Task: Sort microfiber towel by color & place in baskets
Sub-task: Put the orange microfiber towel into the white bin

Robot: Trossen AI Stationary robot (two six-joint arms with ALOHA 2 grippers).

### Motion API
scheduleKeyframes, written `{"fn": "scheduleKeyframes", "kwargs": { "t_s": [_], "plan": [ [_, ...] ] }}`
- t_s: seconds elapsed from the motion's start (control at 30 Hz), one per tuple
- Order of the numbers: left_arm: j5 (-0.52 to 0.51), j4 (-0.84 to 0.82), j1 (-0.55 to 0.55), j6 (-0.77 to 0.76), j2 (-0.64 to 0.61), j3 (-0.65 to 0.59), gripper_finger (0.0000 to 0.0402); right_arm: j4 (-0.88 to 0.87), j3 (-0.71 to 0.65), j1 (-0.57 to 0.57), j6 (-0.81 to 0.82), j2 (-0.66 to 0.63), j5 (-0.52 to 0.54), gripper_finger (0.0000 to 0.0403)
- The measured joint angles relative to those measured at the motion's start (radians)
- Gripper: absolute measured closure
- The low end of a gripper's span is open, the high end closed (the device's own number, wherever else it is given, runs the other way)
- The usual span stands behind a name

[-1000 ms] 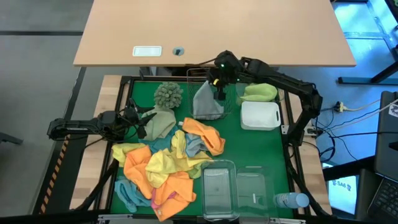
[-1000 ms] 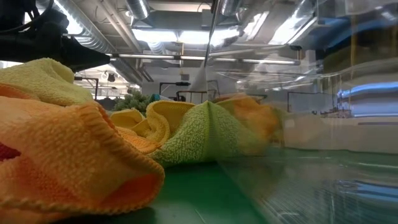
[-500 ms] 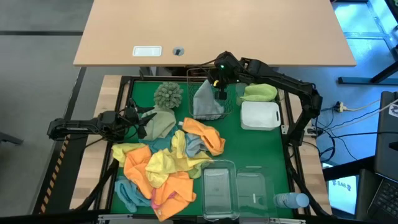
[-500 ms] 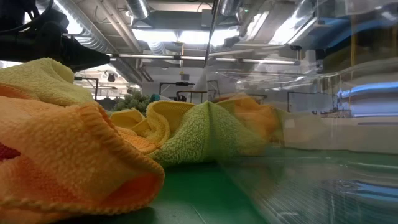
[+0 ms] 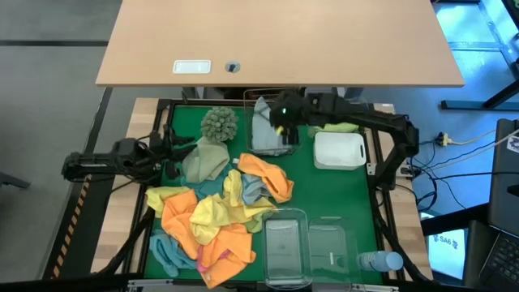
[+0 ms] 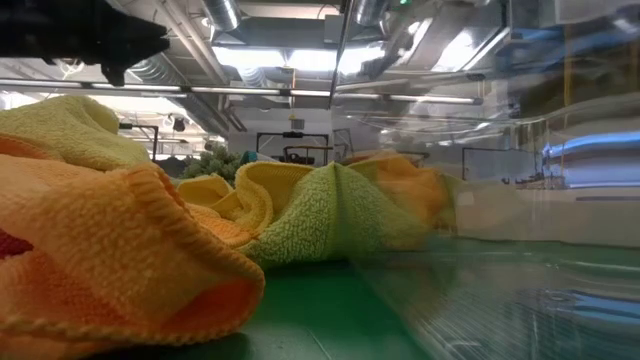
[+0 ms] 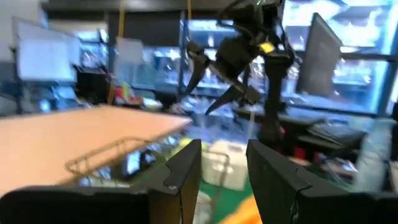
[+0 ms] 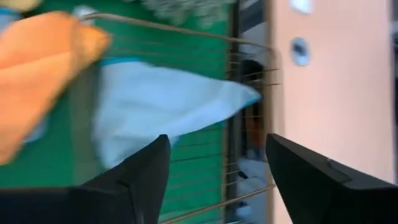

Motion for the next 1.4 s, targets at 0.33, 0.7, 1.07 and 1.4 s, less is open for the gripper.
{"fn": "scheduleKeyframes", "kwargs": {
  "t_s": [0.33,0.7,1.07,1.4],
  "plan": [
    [0.163,-0.128,-0.075,-0.041,0.155,0.091,0.0278,-0.161,-0.004,0.163,0.45,-0.001,-0.323,0.0139],
    [0.178,-0.079,-0.188,-0.16,0.355,0.091,0.0278,-0.161,-0.212,0.326,0.455,-0.001,-0.385,0.0139],
    [0.166,0.01,-0.264,-0.161,0.443,0.091,0.0278,-0.01,-0.437,0.339,0.453,-0.001,-0.252,0.0139],
    [0.158,0.026,-0.269,-0.159,0.445,0.091,0.0278,0.138,-0.523,0.341,0.453,-0.001,-0.26,0.0139]
  ]
}}
